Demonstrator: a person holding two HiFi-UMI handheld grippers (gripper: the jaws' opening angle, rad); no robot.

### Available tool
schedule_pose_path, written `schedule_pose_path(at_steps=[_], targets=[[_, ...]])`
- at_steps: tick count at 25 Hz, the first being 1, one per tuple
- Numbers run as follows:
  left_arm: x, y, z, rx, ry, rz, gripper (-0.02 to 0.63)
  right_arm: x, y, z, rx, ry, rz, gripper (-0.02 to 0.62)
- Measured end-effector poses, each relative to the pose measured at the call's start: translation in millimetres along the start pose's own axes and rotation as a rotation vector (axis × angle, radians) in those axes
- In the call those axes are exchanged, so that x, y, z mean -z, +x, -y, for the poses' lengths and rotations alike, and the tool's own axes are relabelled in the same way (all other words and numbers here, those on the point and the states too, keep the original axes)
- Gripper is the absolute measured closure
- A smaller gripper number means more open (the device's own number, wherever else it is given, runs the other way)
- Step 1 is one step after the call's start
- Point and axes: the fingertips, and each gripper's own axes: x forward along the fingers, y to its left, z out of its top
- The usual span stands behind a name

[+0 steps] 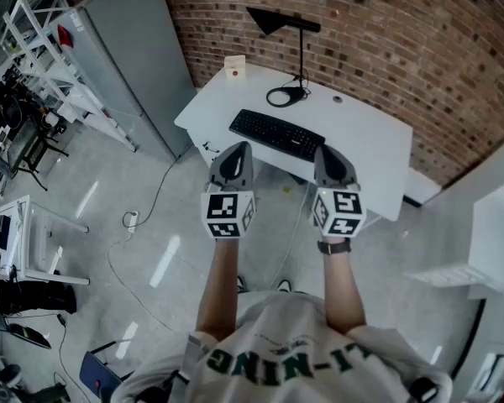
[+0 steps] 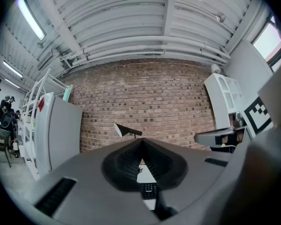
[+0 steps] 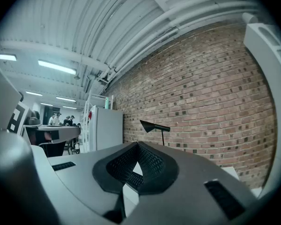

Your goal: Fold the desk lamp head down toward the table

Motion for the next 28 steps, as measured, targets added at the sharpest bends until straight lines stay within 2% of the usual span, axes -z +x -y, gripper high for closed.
schedule_pose_path(at_steps=[6,15,21,28], targets=[[4,2,21,-0.006,0.001,-0.016,0.604,10,-7,23,-0.006,0.064,-0.024,0.591],[24,23,18,-0.009,-0.023,-0.058,0.604,36,20,25,-0.047,0.114,-0.080,0.591],[42,77,-13,-0.002,-0.037,-0.060,0.604,45,75,12,-0.101,0.109,-0.085,0.591],[31,168,-75,0.018,-0.059,-0.036,0.604,22,178,17,-0.075,0.088,-0.075,0.591]])
